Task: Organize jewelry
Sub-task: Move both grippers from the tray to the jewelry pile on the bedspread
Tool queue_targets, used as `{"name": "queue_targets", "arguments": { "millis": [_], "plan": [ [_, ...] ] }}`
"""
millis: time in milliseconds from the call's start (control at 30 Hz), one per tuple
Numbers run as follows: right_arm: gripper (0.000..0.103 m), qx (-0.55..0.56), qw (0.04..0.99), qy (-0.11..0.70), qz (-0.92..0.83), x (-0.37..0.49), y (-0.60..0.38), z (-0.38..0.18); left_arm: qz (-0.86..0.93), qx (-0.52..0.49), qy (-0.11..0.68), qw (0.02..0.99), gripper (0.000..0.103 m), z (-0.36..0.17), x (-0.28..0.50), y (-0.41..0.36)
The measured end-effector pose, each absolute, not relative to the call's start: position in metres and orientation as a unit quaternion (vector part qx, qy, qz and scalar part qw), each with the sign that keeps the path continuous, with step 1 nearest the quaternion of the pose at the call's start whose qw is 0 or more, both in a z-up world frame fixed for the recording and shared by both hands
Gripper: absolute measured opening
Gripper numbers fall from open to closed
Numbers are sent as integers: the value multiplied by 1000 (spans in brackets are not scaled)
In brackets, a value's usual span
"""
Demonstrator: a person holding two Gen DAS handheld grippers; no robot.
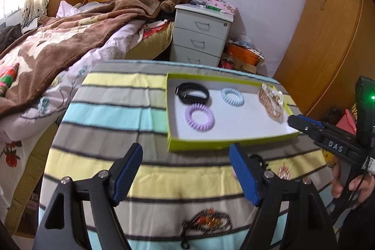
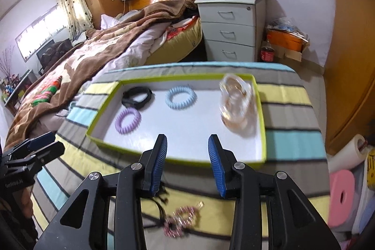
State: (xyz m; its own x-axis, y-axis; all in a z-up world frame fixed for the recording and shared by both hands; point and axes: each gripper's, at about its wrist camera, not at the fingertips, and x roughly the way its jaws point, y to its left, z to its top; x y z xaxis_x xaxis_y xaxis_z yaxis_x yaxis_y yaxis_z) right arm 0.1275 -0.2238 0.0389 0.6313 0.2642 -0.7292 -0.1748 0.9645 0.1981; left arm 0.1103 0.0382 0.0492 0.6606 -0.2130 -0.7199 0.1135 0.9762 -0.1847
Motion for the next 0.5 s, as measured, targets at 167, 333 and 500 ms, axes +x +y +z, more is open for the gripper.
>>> {"name": "queue_targets", "arguments": {
  "millis": [167,333,500],
  "plan": [
    [38,70,896,422,116,106,-233,27,-92,-86,408,904,78,35,94,51],
    [38,78,886,444,110,91,-234,13,-92,-99,412,901,80,22,76,61],
    [42,92,880,455,102,81,-228,-1,-92,-103,418,898,80,14,63,65]
  ]
}}
